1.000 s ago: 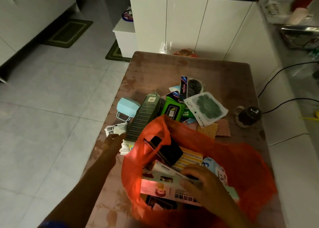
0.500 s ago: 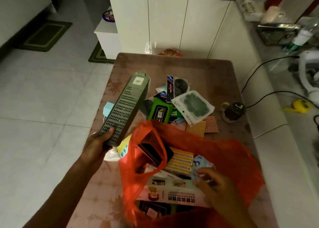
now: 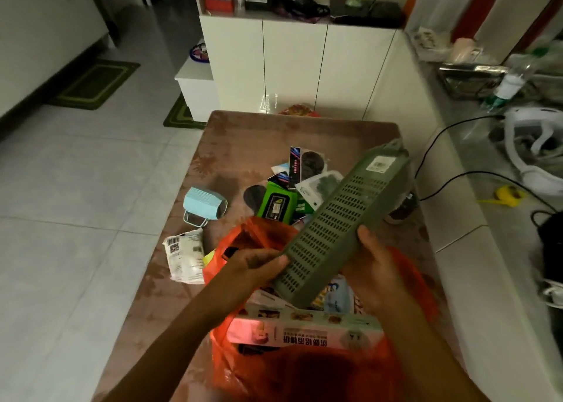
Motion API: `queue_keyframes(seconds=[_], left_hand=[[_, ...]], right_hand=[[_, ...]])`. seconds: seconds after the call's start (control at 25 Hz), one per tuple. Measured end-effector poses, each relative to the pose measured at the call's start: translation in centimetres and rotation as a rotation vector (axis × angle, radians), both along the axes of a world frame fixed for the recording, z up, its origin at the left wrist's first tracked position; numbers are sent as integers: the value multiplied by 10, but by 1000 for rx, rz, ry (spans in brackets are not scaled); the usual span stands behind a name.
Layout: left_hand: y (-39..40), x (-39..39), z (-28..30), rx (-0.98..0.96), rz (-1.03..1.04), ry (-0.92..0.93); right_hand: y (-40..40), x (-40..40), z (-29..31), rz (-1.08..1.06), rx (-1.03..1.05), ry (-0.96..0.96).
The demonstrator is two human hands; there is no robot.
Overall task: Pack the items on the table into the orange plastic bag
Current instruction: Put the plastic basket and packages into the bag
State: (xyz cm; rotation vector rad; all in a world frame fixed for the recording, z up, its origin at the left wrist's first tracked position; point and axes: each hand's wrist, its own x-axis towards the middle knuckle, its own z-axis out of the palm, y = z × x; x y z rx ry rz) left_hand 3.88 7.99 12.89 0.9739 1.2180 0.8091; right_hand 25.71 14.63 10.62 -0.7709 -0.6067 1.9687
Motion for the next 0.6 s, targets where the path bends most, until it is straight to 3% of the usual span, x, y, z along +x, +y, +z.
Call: queue_keyframes(seconds=[0.04, 0.12, 0.16, 0.2, 0.24, 0.4, 0.44, 0.52, 0.6], left_hand=[[-1, 1, -9, 81, -78, 238], [-5, -5, -38, 164, -274, 937], [-7, -8, -49, 146, -348, 1152], [-7, -9, -54, 115, -362, 1226], [-5, -9, -51, 91, -291, 1134], [12, -29, 1, -28, 469, 50], [16, -37, 19, 13, 566, -82], [20, -46, 52, 99, 598, -164], [17, -42, 73, 169, 524, -122]], right_hand=[[0, 11, 2, -45, 1, -7], [4, 30, 9, -178, 67, -93], [7, 36, 16, -219, 123, -188], [9, 40, 23, -219, 180, -292], [11, 41, 27, -171, 236, -408], [7, 29, 21, 444, 467, -916], [6, 25, 15, 607, 544, -1052], [1, 17, -2, 836, 743, -1271], [-7, 3, -17, 934, 811, -1284]])
